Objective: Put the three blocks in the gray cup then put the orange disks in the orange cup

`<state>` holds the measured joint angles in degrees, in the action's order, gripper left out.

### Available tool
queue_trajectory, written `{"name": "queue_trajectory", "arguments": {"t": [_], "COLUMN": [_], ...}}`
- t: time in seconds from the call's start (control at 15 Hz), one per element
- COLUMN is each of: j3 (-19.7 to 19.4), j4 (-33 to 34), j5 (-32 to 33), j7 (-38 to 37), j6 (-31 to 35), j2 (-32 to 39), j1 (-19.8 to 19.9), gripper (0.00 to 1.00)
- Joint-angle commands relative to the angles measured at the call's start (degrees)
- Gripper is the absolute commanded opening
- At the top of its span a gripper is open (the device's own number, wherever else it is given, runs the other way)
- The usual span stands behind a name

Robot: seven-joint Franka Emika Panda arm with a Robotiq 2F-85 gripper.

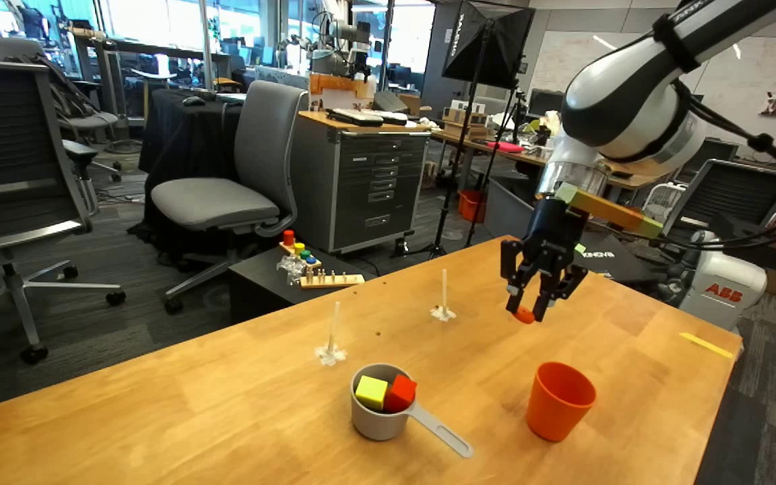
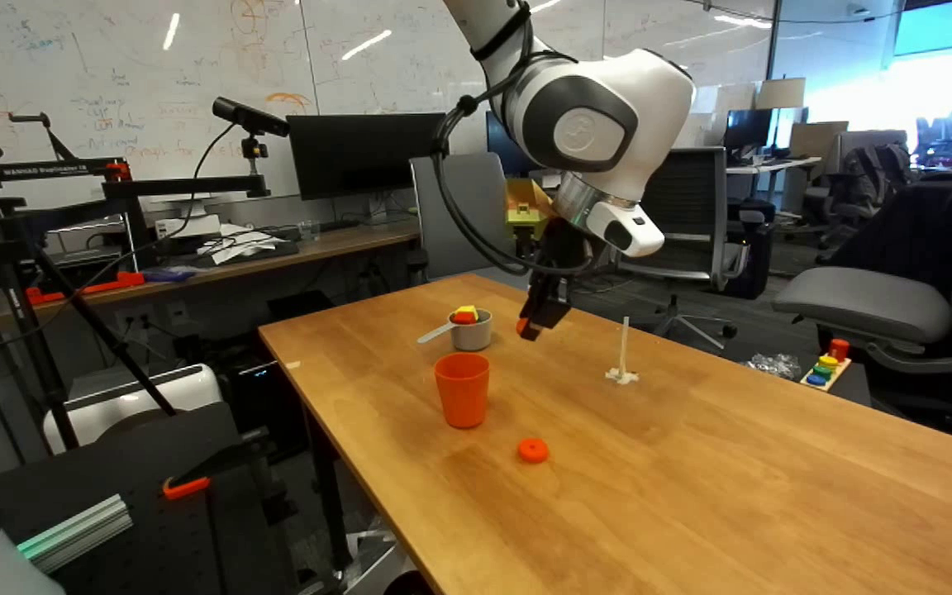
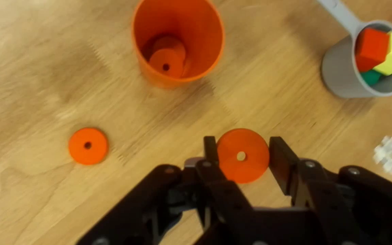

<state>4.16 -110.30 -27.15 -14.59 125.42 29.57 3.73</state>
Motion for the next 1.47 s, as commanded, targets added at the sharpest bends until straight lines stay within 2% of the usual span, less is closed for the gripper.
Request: {"name": "queue_trajectory", "arguments": {"t": [0.0, 0.4, 0.93, 1.0, 1.07, 1.33, 1.4], "j3": [2.4, 2.0, 0.1, -0.2, -0.5, -1.8, -2.2], "j4": [-3.2, -7.6, -11.4, -11.6, -11.7, -11.6, -11.6], "j5": [-4.8, -8.4, -9.3, -9.4, -9.3, -8.5, -8.2], "j7": [6.1, 10.6, 12.7, 12.7, 12.5, 11.5, 11.3], "j6": [-4.2, -7.5, -8.4, -8.6, -8.8, -8.7, -8.2], "j2": [-4.4, -7.3, -6.9, -6.8, -6.6, -6.0, -6.0], "j1": [0.6, 0.2, 0.7, 0.8, 0.8, 0.8, 0.7], "gripper": [0.18, 0.18, 0.18, 0.47, 0.68, 0.98, 1.00]}}
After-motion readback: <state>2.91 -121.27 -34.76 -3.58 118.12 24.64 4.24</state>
